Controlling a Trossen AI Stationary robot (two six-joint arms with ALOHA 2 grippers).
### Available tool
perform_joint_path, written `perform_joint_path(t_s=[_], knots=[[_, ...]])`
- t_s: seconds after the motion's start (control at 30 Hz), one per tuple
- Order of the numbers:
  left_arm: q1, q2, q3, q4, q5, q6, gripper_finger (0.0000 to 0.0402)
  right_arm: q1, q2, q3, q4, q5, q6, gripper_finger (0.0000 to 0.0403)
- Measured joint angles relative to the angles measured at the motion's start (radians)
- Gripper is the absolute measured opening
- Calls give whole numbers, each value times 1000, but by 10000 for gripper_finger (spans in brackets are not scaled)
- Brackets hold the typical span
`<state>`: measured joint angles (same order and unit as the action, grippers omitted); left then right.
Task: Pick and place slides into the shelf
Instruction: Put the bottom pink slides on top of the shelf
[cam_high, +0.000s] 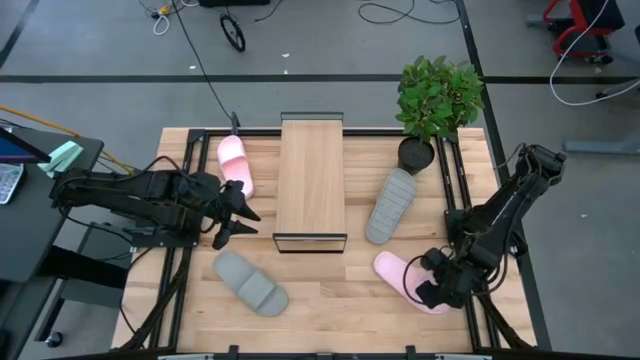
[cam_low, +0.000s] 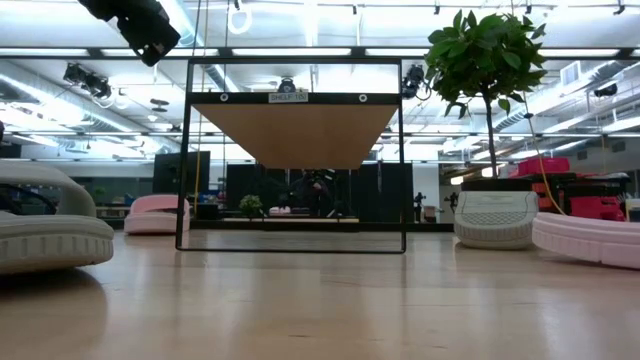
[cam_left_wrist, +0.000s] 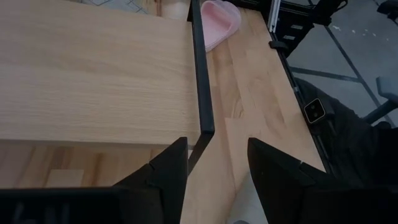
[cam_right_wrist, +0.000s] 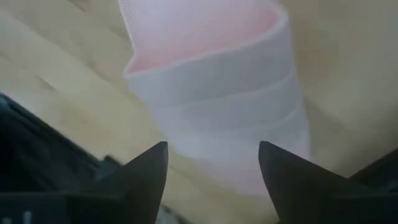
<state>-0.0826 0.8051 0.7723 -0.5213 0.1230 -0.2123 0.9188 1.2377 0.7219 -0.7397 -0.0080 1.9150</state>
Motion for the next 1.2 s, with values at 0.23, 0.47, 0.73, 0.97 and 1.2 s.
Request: perform_joint_path(t_s=[0.23, 0.47, 0.73, 0.97, 1.2], knots=[[0, 0, 0, 0, 0, 0, 172, -65, 0, 0, -131, -25, -224, 252], [0, 0, 0, 0, 0, -1, 172, -98, 0, 0, -84, 41, -422, 260], [0, 0, 0, 0, 0, -1, 172, -133, -1, -7, -66, 88, -497, 297], [0, 0, 0, 0, 0, 0, 172, -133, -2, -43, -43, 47, -488, 304], [0, 0, 0, 0, 0, 14, 172, -134, -2, -121, 75, 40, -475, 289]])
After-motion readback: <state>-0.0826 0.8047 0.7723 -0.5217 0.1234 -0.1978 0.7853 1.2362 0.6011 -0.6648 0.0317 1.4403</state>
